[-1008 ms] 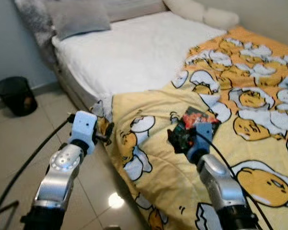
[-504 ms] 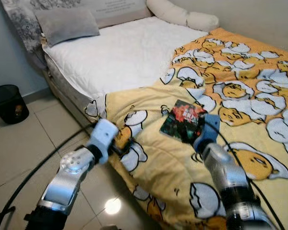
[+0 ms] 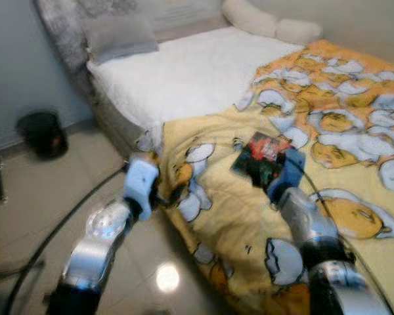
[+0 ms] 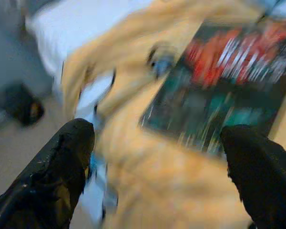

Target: Clean up the room

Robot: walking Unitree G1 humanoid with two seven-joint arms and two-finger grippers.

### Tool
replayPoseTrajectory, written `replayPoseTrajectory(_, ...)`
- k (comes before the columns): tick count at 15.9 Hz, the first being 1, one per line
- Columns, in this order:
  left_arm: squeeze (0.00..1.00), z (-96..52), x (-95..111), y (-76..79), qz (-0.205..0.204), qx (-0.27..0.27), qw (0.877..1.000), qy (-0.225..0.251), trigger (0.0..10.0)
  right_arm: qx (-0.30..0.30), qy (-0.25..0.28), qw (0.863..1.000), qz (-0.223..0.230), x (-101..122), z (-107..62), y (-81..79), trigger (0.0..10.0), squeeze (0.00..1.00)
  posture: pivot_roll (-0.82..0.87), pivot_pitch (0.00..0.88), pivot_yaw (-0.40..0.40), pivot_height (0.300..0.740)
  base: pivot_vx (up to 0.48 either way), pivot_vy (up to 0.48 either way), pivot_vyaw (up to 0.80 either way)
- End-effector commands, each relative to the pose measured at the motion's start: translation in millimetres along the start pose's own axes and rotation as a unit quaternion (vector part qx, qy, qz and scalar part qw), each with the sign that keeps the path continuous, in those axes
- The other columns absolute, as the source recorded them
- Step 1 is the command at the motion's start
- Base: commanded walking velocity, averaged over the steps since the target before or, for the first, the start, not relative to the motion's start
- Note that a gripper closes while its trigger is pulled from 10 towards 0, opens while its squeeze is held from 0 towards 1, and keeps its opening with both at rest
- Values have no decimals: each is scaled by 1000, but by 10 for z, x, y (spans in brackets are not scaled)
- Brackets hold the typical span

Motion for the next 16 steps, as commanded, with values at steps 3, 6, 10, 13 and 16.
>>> replayPoseTrajectory(3, 0, -62, -22, -170, -3, 62, 998, -3, 10000, 56, 34, 998, -25, 8, -206, -129, 10000, 0, 60, 0, 6, 740, 0, 0, 0)
replayPoseTrajectory(6, 0, -32, -37, -160, 2, 71, 997, -10, 10000, 47, 26, 998, -13, -190, -343, -92, 10000, 0, 49, 0, 7, 740, 0, 0, 0)
replayPoseTrajectory(10, 0, -25, -37, -148, 10, 73, 997, -7, 10000, 56, 16, 998, -34, -232, -385, -130, 10000, 0, 40, 0, 5, 740, 0, 0, 0)
replayPoseTrajectory(13, 0, -39, -44, -132, 1, 75, 997, -5, 10000, 66, 9, 997, -49, -222, -412, -187, 10000, 0, 50, 0, -10, 740, 0, 0, 267)
replayPoseTrajectory(16, 0, -55, -60, -154, -1, 80, 997, -7, 10000, 64, 10, 997, -52, -211, -395, -214, 10000, 0, 61, 0, -20, 740, 185, 0, 533)
Point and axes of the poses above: a point about 5 cm out from each wrist's last joint towards the gripper, its own z axis pointing out of the wrist towards the gripper, its own x axis along the axis of the wrist's last joint, y = z × x, the point moved 3 cm from there along z, pointing out of the wrist towards the gripper, and after that the axes turned 9 degrees about z, right-handed, at the moved point
